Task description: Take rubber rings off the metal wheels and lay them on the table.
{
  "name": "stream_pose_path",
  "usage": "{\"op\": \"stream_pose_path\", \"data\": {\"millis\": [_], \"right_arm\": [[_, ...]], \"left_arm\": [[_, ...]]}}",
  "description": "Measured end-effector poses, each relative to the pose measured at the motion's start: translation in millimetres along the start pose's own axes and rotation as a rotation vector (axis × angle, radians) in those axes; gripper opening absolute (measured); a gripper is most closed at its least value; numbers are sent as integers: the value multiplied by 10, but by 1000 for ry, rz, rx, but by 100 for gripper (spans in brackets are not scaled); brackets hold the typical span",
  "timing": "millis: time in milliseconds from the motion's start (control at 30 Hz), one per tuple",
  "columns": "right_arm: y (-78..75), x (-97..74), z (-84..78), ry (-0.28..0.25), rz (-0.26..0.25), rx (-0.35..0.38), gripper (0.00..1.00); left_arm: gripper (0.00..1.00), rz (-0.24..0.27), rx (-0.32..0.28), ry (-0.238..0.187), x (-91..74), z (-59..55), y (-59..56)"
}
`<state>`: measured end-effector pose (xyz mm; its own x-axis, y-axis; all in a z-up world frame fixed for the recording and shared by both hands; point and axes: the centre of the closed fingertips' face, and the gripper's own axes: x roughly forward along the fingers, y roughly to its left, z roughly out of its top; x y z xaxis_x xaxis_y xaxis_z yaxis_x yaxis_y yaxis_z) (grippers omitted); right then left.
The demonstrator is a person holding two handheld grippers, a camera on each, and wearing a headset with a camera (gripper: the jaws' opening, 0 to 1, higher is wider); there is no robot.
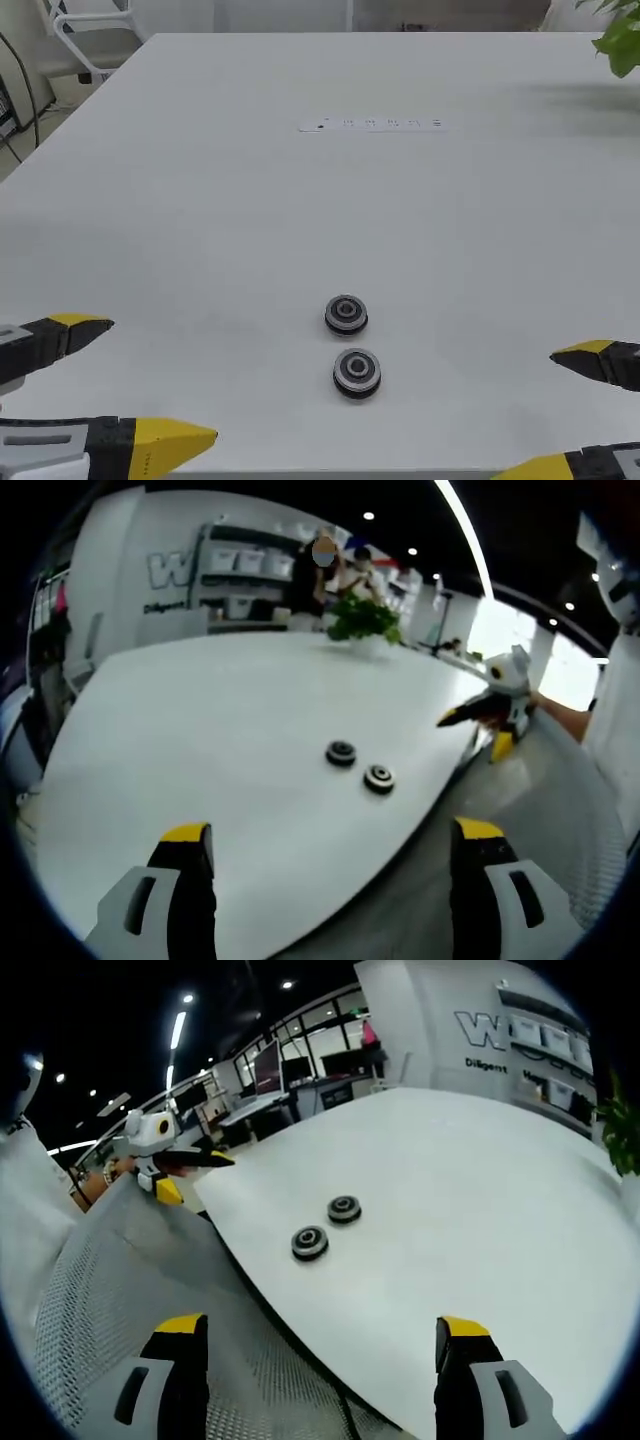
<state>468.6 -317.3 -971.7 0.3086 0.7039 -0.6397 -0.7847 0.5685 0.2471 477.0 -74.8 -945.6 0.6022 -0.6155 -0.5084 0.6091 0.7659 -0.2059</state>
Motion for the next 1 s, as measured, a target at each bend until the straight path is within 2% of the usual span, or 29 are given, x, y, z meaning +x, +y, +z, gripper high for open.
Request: {"op": "stream_pose_path", "data": {"millis": [1000], "right_arm": [[-23,-3,12,-12,-11,6,94]], "left_arm": [[100,-1,-8,-11,-6,14,1]]}}
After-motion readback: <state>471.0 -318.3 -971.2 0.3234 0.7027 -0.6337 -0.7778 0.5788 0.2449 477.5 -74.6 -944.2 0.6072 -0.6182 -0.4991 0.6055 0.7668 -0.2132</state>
